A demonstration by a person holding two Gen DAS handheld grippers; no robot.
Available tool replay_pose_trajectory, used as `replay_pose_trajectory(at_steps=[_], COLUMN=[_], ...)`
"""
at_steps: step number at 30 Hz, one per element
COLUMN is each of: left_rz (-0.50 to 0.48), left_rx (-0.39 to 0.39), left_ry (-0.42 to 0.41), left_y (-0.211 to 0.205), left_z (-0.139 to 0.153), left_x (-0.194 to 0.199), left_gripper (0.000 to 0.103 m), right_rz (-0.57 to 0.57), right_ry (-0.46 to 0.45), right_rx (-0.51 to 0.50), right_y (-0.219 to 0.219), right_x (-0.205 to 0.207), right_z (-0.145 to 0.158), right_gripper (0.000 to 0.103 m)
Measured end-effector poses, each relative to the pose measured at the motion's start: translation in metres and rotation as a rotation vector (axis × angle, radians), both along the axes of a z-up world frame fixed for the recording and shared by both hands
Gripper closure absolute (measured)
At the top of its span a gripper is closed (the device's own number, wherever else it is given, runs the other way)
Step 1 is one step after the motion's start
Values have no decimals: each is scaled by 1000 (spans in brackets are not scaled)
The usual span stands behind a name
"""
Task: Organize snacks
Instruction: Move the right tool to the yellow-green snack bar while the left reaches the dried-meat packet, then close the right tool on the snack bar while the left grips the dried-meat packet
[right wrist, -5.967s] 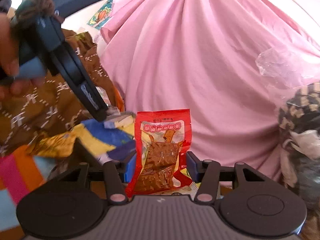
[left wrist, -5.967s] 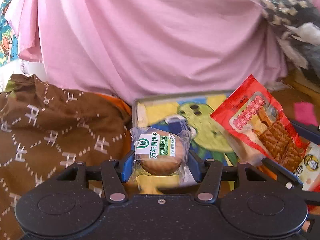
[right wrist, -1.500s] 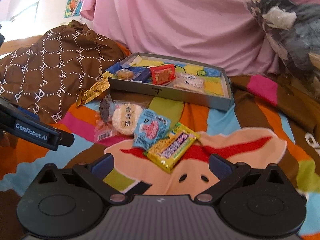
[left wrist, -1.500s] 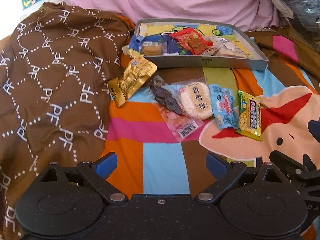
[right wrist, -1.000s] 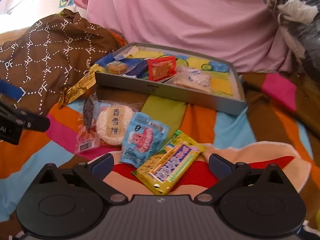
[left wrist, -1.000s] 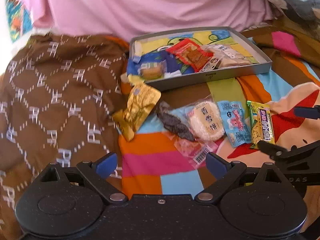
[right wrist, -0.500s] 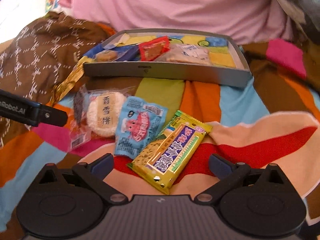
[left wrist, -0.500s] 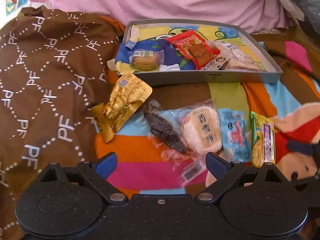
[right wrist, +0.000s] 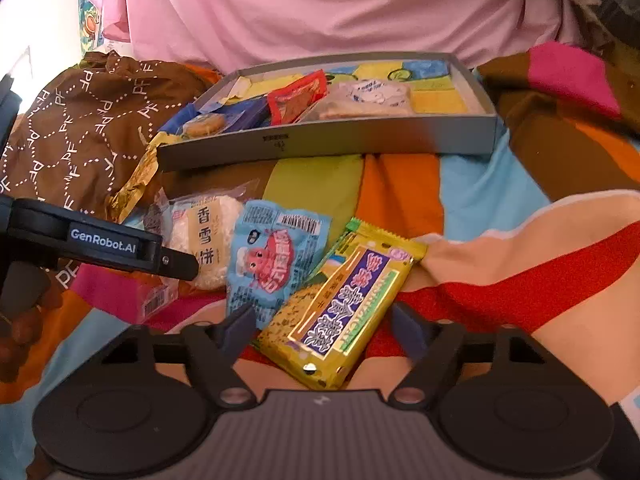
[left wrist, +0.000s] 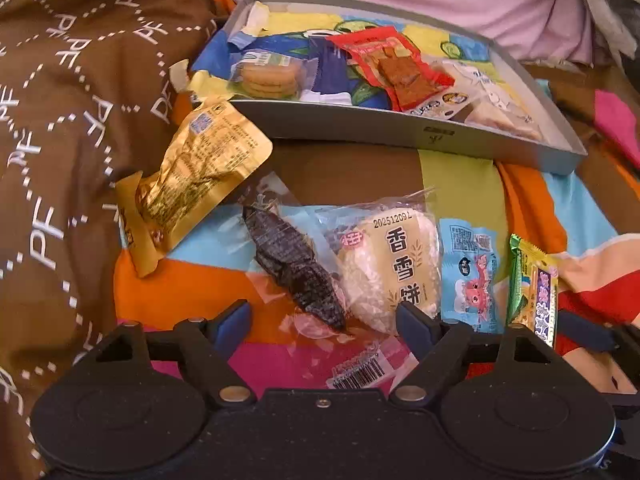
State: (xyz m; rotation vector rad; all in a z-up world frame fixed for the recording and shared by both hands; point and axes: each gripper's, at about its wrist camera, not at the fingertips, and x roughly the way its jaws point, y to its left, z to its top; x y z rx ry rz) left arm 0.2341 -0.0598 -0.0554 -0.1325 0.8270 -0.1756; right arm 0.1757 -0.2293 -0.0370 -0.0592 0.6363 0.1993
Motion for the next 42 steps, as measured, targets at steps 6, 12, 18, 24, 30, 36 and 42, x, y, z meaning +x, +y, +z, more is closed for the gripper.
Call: replay_pose_trajectory(at_steps=[6,12,18,24,30,36,42], left_rz=[-29,-17,-53,-137,-135,-26,-12], left_rx=[-10,-54,-72,-56,-41,-66,-12], left_ry=[5,31,85,142,171,184,176], left_y=[4,16,21,17,25,27,15], left_z=[1,1,3,6,6,5,2], left_x=[-9,-26,-54,-80,-81,-65,-55], left_gripper=[42,43,43,43,43,35,35], right_rz=[3,19,41,98,98,99,89], right_ry=[18,43,112,166,137,114,74], right_rx=[-16,-47,-18,-31,-86,-92,-90], right_y=[5,14,17,21,25,30,32], right_x=[-1,-5,-15,-44,-56,-52,-50], right_z=[0,3,8,14,13,2,-1], right_gripper=[36,43,45,44,33,20,24])
